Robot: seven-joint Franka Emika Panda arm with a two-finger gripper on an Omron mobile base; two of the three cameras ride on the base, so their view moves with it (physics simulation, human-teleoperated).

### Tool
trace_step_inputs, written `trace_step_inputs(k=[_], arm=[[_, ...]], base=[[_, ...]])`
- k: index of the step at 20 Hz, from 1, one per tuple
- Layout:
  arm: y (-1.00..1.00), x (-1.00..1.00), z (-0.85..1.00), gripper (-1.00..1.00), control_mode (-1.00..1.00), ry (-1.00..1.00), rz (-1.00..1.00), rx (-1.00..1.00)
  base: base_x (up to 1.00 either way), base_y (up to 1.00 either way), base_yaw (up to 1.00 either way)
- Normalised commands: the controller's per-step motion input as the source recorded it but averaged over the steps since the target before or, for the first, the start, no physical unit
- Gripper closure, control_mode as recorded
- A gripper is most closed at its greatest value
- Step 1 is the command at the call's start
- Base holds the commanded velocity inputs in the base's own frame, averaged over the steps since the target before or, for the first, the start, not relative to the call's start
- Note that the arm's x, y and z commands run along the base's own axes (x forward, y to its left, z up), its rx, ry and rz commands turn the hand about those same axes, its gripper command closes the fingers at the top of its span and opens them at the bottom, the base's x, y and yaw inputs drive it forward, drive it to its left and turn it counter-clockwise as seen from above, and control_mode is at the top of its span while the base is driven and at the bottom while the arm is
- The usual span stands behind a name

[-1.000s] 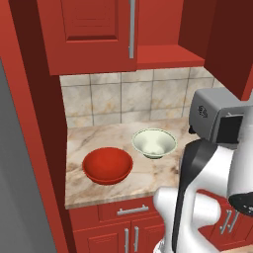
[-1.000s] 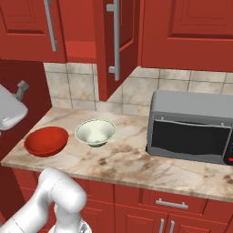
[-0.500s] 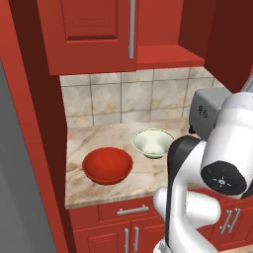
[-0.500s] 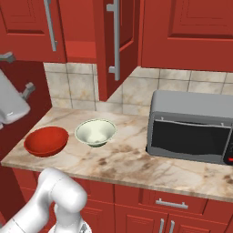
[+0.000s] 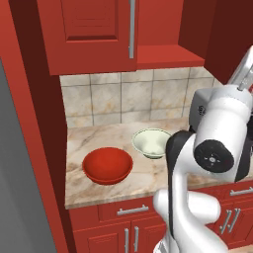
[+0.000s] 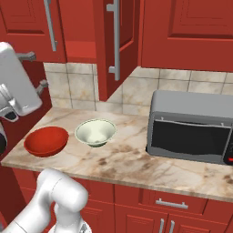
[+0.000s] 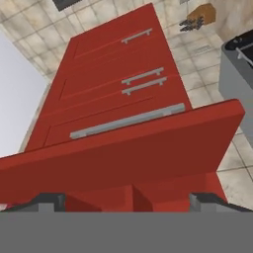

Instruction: Open the cabinet. Pick the bowls from the counter and place them in the cabinet. Then close the cabinet.

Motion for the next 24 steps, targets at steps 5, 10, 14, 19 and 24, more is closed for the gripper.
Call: trace_step_inputs(k=[5,10,14,19,24], arm=[[-0.10,0.46,-0.12,-1.00,-1.00,0.02,0.06,0.04],[-0.21,0.34,-0.03,-1.00,-1.00,0.06,0.03,0.05],[-0.30,0.22,-0.04,-1.00,-1.00,0.02,-0.02,0.06],[-0.08,0.33,-0.05,-1.00,-1.00,0.05,-0.04,0.02],[-0.05,0.38,-0.07,-1.00,-1.00,0.04,-0.01,0.00]], base=[[0.00,0.00,0.00],[0.00,0.00,0.00],[0.00,0.00,0.00],[0.00,0.00,0.00],[0.00,0.00,0.00]])
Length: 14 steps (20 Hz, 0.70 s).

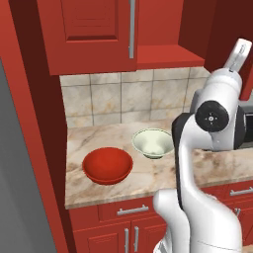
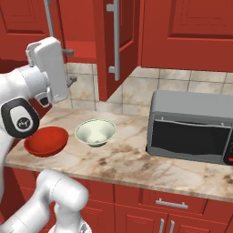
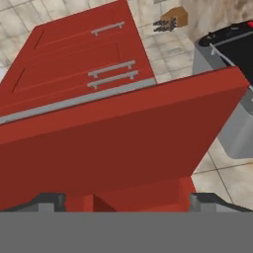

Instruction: Open the cabinet. Pick the bowls from the counter and place them in the cabinet. Then close the cabinet.

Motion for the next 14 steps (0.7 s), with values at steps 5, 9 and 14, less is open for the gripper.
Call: trace_step_inputs(k=[5,9,14], arm=[[-0.17,0.35,-0.09,-1.00,-1.00,0.02,0.00,0.02],[-0.19,0.28,-0.08,-1.00,-1.00,0.00,0.00,0.02],[-0.16,0.33,-0.11,-1.00,-1.00,0.00,0.00,0.01]], base=[[0.00,0.00,0.00],[0.00,0.00,0.00],[0.00,0.00,0.00]])
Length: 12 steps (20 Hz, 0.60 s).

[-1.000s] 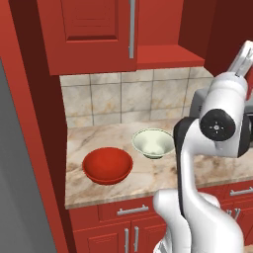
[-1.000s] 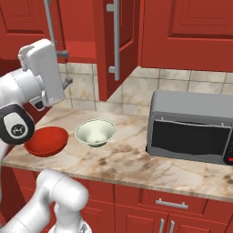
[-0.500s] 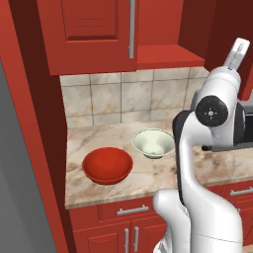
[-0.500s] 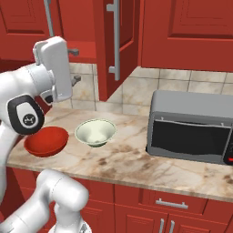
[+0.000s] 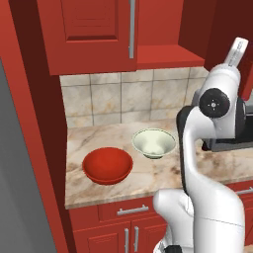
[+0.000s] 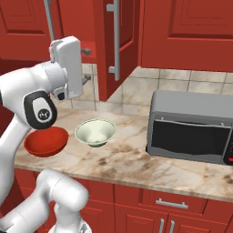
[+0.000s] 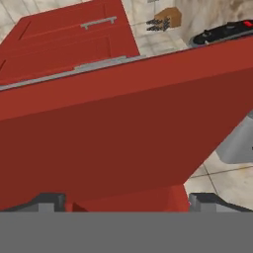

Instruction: Open the cabinet. Pick the bowls from the counter and place them in the cabinet. Then close the cabinet.

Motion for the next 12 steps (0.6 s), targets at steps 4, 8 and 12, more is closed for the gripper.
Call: trace_step_inputs(k=[4,8,12], arm=[[-0.31,0.36,-0.14,-1.00,-1.00,0.00,0.00,0.04],[-0.49,0.29,-0.17,-1.00,-1.00,0.00,0.00,0.09],[-0.56,0.25,-0.17,-1.00,-1.00,0.00,0.00,0.11]], base=[[0.00,0.00,0.00],[0.00,0.00,0.00],[0.00,0.00,0.00]])
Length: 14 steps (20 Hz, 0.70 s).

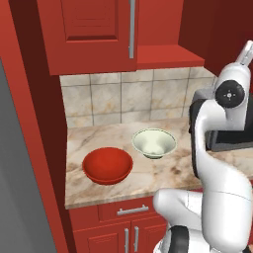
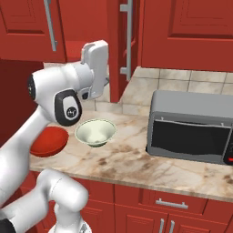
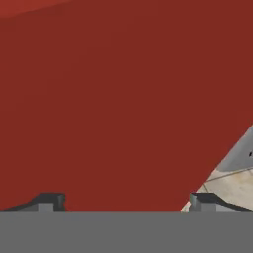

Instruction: Open the cabinet. Pick the bowls from the counter and place them in the cabinet. Then close the cabinet.

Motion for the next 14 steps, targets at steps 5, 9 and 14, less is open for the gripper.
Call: trace_step_inputs(k=[5,9,14], arm=[[-0.63,0.24,-0.12,-1.00,-1.00,0.00,0.00,0.13],[-0.74,0.28,-0.12,-1.00,-1.00,0.00,0.00,0.16],[-0.48,0.26,-0.03,-1.00,-1.00,0.13,0.00,0.15]], base=[[0.00,0.00,0.00],[0.00,0.00,0.00],[0.00,0.00,0.00]])
